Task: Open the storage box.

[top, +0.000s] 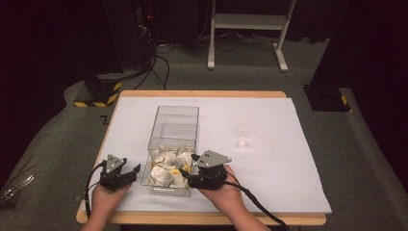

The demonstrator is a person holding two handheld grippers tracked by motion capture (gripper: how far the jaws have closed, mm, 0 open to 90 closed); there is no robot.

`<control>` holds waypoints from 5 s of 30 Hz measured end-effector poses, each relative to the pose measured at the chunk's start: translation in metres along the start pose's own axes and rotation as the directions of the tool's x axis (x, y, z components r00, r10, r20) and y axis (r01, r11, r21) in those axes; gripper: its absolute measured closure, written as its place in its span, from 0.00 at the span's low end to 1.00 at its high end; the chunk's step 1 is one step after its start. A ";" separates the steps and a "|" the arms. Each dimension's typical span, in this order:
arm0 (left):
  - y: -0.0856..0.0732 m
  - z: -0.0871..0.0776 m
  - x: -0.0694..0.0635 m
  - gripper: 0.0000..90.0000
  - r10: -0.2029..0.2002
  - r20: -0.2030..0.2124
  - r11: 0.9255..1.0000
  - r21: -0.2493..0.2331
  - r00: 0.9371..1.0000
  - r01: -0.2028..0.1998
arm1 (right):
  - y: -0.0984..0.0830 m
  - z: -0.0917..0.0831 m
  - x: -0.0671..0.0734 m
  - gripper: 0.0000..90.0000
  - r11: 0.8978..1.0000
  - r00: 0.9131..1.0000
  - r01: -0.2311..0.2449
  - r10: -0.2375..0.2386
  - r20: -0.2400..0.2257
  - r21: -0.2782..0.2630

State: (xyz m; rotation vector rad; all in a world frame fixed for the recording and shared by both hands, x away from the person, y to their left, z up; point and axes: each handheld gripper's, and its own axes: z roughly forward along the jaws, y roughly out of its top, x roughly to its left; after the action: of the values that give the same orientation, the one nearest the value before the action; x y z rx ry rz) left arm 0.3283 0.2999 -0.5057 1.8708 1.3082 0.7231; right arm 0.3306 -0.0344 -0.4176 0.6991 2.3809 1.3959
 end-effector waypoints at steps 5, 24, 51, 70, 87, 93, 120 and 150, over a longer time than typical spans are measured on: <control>0.000 0.000 0.000 0.41 0.000 0.003 1.000 0.002 1.000 0.000 | 0.006 0.010 0.006 0.42 1.000 0.999 0.003 -0.003 -0.035 0.015; 0.000 0.000 0.001 0.41 -0.001 0.014 1.000 0.001 1.000 0.001 | 0.028 0.051 0.032 0.52 0.996 0.993 0.057 -0.049 -0.106 0.073; 0.000 -0.001 0.001 0.41 -0.005 0.019 1.000 -0.002 1.000 0.005 | 0.021 0.073 0.034 0.73 0.974 0.987 0.093 -0.063 -0.147 0.206; 0.000 0.000 0.001 0.41 -0.001 0.014 1.000 0.001 1.000 0.001 | 0.016 0.055 0.034 1.00 0.991 0.988 0.081 -0.066 -0.142 0.103; -0.001 -0.002 0.000 0.41 0.005 0.003 1.000 -0.016 1.000 -0.005 | 0.015 0.024 0.024 1.00 0.996 0.996 0.039 -0.045 -0.077 -0.078; -0.001 -0.001 -0.001 0.41 0.002 0.005 1.000 -0.013 1.000 -0.002 | 0.020 0.014 0.023 1.00 0.991 0.997 0.044 -0.052 -0.065 -0.128; -0.001 -0.001 0.000 0.42 0.005 0.010 1.000 -0.011 1.000 -0.005 | 0.043 -0.011 0.022 1.00 0.958 0.997 0.067 -0.073 -0.010 -0.280; 0.000 -0.001 0.000 0.43 0.011 0.012 1.000 -0.006 1.000 -0.011 | 0.053 -0.038 0.012 1.00 0.915 0.998 0.058 -0.046 0.040 -0.398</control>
State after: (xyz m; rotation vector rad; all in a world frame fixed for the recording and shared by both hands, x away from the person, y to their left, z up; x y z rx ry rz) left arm 0.3274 0.3002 -0.5055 1.8758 1.2878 0.7203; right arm 0.3157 -0.0342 -0.3530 0.5347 1.9786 1.7598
